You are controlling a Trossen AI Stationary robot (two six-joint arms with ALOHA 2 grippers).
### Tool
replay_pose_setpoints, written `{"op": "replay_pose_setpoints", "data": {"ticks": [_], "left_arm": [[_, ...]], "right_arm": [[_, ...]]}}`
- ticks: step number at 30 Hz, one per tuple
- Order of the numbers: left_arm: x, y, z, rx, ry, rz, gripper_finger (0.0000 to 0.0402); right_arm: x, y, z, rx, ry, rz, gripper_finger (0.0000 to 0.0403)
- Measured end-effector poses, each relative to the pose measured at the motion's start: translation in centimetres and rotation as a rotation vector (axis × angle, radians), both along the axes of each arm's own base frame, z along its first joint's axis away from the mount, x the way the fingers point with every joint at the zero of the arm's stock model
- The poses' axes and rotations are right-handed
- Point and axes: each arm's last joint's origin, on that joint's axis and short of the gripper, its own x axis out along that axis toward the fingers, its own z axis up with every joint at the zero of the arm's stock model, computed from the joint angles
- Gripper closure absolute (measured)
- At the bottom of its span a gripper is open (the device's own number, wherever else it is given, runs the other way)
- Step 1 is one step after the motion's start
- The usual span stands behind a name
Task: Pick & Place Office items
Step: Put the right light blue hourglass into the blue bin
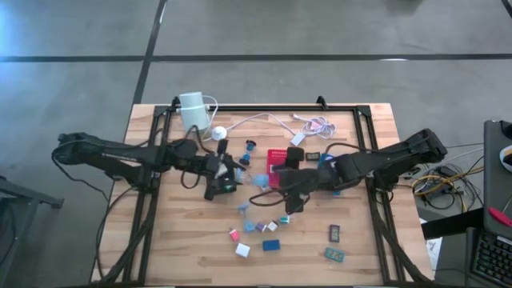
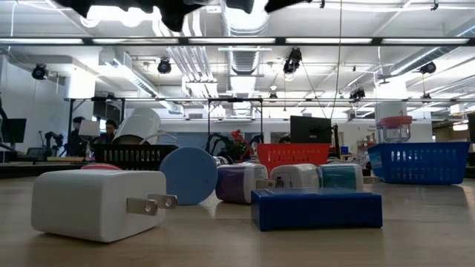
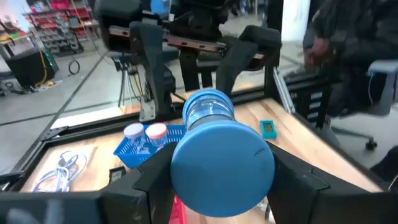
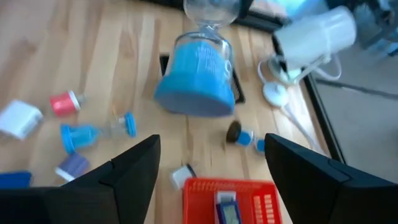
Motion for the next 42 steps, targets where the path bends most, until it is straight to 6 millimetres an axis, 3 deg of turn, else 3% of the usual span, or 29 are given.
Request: {"op": "replay_pose_setpoints", "data": {"ticks": [7,15,22,27,35,42], "left_arm": [[-3.5,0.2,-0.6,-0.072,-0.069,0.018,0.0203],[-5.7,0.3,-2.0,-0.140,-0.084,0.048,0.0203],[-5.9,0.3,-2.3,-0.167,-0.086,0.051,0.0203],[-5.9,0.3,-2.2,-0.170,-0.087,0.051,0.0203],[-5.6,0.4,-2.3,-0.198,-0.081,0.061,0.0203],[-4.2,0.3,-1.9,-0.213,-0.063,0.066,0.0203]], "right_arm": [[-1.8,-0.2,0.5,-0.005,-0.205,0.060,0.0130],[-4.5,-1.0,-2.5,-0.042,-0.494,0.109,0.0129],[-6.0,-1.4,-6.1,-0.108,-0.709,0.160,0.0136],[-6.6,-1.6,-8.1,-0.129,-0.722,0.164,0.0136],[-6.8,-1.7,-8.4,-0.177,-0.712,0.162,0.0119],[-6.6,-1.7,-8.1,-0.253,-0.702,0.188,0.0078]]}}
